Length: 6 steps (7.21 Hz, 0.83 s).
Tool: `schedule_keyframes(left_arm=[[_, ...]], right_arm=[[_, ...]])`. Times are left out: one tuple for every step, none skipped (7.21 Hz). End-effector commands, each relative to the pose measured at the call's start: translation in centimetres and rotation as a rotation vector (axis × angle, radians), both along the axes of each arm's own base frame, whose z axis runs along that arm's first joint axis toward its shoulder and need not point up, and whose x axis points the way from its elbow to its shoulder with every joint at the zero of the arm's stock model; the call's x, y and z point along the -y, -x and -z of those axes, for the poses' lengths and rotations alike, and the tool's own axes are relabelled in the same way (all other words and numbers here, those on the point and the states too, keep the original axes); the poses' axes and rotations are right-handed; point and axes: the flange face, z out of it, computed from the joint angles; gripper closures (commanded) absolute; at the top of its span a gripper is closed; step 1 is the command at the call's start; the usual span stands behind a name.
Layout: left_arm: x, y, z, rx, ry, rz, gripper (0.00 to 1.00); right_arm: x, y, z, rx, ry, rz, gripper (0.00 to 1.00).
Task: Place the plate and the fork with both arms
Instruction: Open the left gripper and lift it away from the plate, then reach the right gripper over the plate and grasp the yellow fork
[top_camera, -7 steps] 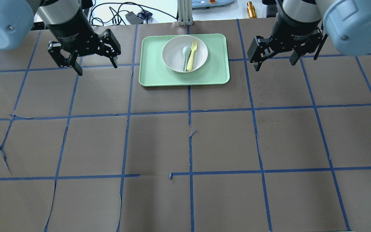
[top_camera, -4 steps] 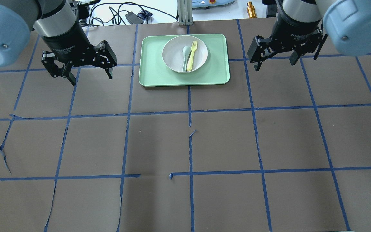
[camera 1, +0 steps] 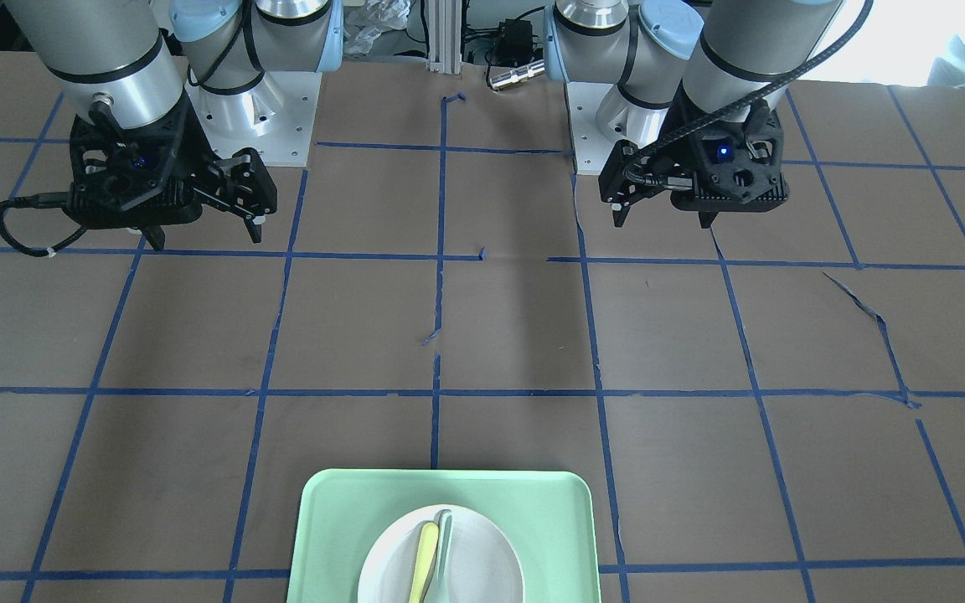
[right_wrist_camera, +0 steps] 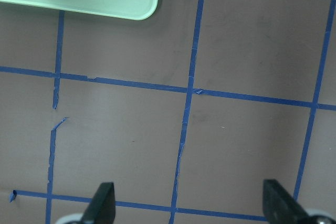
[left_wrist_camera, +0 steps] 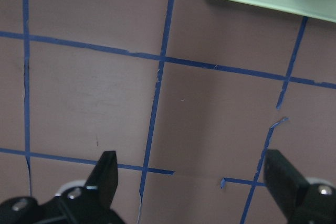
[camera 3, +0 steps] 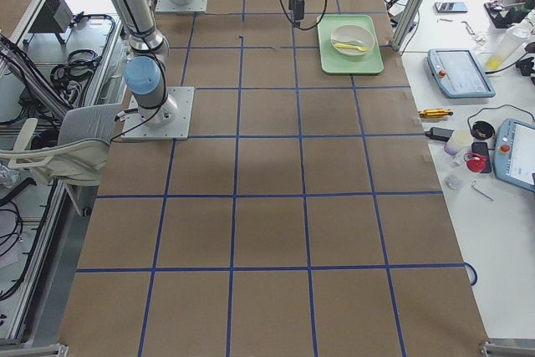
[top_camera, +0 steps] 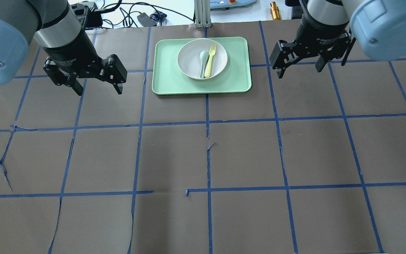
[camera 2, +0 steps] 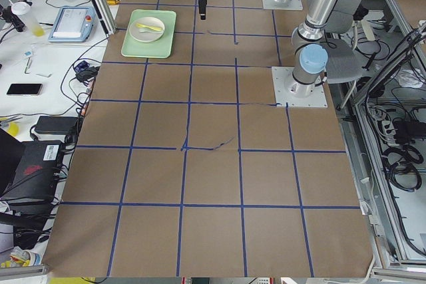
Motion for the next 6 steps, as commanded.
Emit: schedule_keyframes(left_arm=[[0.5,0.0,0.3,-0.001,0.012,-0.004,0.0],[0.7,0.0,0.9,0.0,0.002,-0.006,0.0],[0.2,0.0,1.6,0.001,-0.008,-0.006,0.0],[0.2,0.0,2.2,0.002,0.032,-0.004,0.0],[0.2,0.0,3.4,0.004,0.051,-0.004,0.0],[0.0,-0.1,4.2,0.009,0.04,-0.004,0.0]], right_arm=[[2.4,-3.5,2.1,-0.001,-0.004,-0.066,0.0],[5.4,-6.4,3.4,0.0,0.006,-0.1,0.0],[9.1,-7.6,4.7,0.022,0.005,-0.098,0.0],[13.1,-8.9,7.3,0.064,0.001,-0.063,0.0],[16.9,-10.3,10.4,0.074,0.032,0.006,0.0],[19.8,-11.9,13.9,0.081,0.06,0.02,0.0]])
